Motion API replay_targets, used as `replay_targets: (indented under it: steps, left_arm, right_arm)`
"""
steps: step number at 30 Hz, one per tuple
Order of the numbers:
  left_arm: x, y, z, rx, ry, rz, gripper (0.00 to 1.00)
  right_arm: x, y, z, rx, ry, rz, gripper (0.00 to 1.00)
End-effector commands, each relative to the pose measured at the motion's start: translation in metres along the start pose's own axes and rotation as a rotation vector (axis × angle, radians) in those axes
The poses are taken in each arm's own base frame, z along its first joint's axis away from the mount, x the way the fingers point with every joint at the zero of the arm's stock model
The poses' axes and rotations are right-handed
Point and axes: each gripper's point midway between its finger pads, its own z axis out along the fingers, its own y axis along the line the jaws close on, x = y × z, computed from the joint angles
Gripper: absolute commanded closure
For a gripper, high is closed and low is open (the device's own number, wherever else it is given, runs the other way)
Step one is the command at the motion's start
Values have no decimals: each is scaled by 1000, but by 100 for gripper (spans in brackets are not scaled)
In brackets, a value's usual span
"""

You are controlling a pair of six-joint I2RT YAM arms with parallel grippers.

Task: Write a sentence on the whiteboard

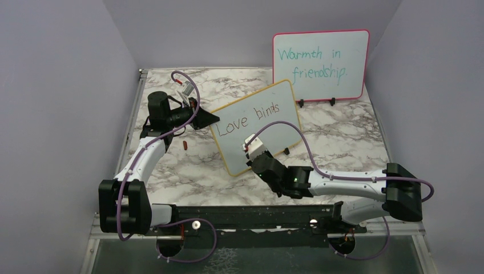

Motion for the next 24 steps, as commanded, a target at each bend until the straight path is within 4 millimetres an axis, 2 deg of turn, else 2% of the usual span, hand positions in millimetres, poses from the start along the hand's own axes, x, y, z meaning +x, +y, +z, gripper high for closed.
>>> replay_targets:
  steps: [1, 9, 17, 24]
  left_arm:
    - [11, 19, -2, -79, 25, -7, 100]
    - [11, 19, -2, -80, 25, -6, 100]
    - [11, 19, -2, -82, 26, -7, 100]
    - [11, 20, -2, -81, 28, -9, 100]
  right_arm:
    - [18, -5, -3, 18, 46, -16, 99]
    - [15, -8, -3, 35, 31, -6, 99]
    - [-7, -13, -10, 32, -49, 58, 99]
    - [-16, -21, -10, 68, -88, 83, 99]
